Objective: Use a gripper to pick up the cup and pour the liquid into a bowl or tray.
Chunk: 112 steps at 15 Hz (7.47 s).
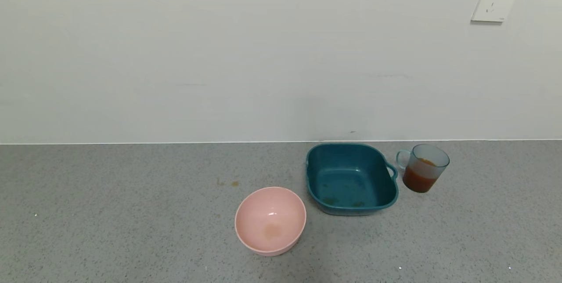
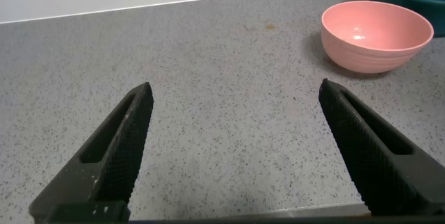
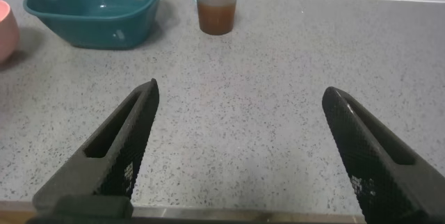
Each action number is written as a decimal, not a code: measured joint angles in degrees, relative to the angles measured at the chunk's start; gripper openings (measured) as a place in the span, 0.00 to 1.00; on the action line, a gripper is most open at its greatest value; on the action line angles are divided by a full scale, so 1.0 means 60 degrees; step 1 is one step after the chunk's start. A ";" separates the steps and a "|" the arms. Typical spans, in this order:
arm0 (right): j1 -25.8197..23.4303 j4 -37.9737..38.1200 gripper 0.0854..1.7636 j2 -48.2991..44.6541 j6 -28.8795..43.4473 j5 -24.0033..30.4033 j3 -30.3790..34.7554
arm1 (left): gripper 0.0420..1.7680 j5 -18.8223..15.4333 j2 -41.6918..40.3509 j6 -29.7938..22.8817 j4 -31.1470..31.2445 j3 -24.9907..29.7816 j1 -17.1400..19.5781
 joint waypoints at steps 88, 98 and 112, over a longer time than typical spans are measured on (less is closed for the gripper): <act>-0.0065 -1.4125 0.97 2.1866 -0.0152 0.1101 -0.5996 | 0.97 0.0000 0.0000 0.0000 0.0000 0.0000 0.0000; -0.0065 -1.4123 0.75 2.1904 -0.0142 0.1101 -0.6061 | 0.97 0.0000 0.0000 -0.0004 0.0000 0.0000 0.0000; -0.0171 -1.2134 0.74 2.0503 -0.0165 0.1105 -0.6410 | 0.97 0.0002 0.0000 0.0000 -0.0004 0.0000 0.0000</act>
